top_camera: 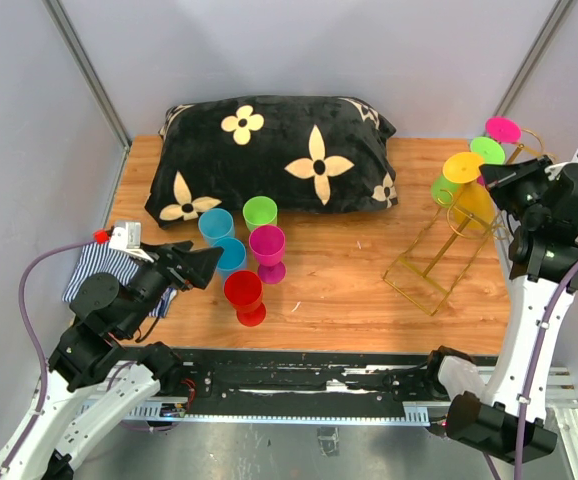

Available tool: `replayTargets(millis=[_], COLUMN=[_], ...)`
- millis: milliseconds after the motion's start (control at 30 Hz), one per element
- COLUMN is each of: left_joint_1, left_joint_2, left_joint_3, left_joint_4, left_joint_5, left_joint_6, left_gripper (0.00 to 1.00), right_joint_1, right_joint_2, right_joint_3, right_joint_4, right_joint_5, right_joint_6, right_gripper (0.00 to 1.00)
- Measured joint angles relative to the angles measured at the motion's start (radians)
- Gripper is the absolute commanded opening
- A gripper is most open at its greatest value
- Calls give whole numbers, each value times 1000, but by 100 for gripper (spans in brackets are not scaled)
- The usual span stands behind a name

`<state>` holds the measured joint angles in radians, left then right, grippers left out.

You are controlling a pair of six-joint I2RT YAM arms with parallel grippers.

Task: Take the wine glass off the wine glass rack
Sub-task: Pick up the wine glass from the wine rack.

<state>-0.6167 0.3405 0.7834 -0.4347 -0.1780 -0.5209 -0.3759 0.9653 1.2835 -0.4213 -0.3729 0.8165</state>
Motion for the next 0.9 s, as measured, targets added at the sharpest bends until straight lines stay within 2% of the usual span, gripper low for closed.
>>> replayTargets(millis=[500,700,900], left_joint_1=[0,0,0], left_joint_2=[-13,-18,-18], left_joint_3=[0,0,0], left_joint_4=[-17,-16,-16], left_joint_5=[-1,-3,-3], left_joint_6=[-1,-3,-4], left_gripper=[100,100,100], right_joint_1=[0,0,0], right_joint_2=[-18,-17,8], right_joint_3=[-119,-120,-120], right_joint_4=[121,152,181], right_joint_5=[-4,-16,-91], right_joint_6=[240,276,292], right_gripper=[0,1,1])
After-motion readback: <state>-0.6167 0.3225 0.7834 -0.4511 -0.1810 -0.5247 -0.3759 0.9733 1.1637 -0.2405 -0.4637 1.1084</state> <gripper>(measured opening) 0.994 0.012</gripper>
